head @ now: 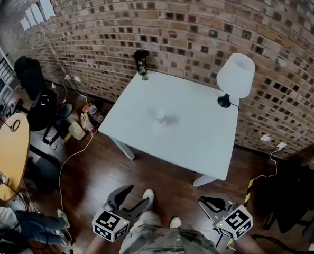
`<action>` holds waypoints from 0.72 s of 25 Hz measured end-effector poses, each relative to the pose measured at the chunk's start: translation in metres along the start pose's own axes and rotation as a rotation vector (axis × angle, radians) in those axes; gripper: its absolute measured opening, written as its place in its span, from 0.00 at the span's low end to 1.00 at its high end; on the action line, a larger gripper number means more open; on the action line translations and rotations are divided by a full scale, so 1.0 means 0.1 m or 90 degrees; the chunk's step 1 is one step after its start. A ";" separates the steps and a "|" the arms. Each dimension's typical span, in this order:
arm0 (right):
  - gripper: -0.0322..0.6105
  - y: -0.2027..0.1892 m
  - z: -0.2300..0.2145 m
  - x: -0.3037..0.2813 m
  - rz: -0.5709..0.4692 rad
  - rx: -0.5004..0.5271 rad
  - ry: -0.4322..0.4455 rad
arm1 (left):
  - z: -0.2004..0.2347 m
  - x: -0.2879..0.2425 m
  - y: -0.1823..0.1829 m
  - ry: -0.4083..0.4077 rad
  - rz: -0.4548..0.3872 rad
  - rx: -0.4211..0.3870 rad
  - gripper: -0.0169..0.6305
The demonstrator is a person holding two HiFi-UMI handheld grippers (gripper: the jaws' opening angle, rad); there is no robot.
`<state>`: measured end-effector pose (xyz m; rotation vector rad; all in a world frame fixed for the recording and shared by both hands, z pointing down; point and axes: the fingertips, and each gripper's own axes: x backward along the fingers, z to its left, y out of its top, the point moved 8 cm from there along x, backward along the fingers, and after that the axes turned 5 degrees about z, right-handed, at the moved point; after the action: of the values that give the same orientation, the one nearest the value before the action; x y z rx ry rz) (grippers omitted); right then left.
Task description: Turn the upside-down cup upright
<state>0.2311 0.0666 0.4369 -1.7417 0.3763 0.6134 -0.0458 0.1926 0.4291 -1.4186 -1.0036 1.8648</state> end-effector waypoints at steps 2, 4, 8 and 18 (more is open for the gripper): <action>0.11 -0.06 0.23 0.14 -0.010 -0.003 0.009 | -0.23 0.31 -0.12 -0.005 0.025 0.003 0.47; 0.12 -0.08 0.43 0.23 -0.024 -0.007 0.012 | -0.37 0.57 -0.17 -0.014 0.037 0.010 0.47; 0.13 -0.11 0.82 0.32 -0.047 -0.006 0.010 | -0.55 0.89 -0.26 -0.063 0.036 0.026 0.47; 0.15 -0.19 2.40 0.30 -0.076 0.001 -0.038 | -0.77 2.03 -0.88 -0.135 -0.007 0.018 0.44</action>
<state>0.2173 0.3045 0.3934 -1.7277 0.2298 0.5775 -0.0242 0.4218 0.3844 -1.2147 -1.0793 2.0456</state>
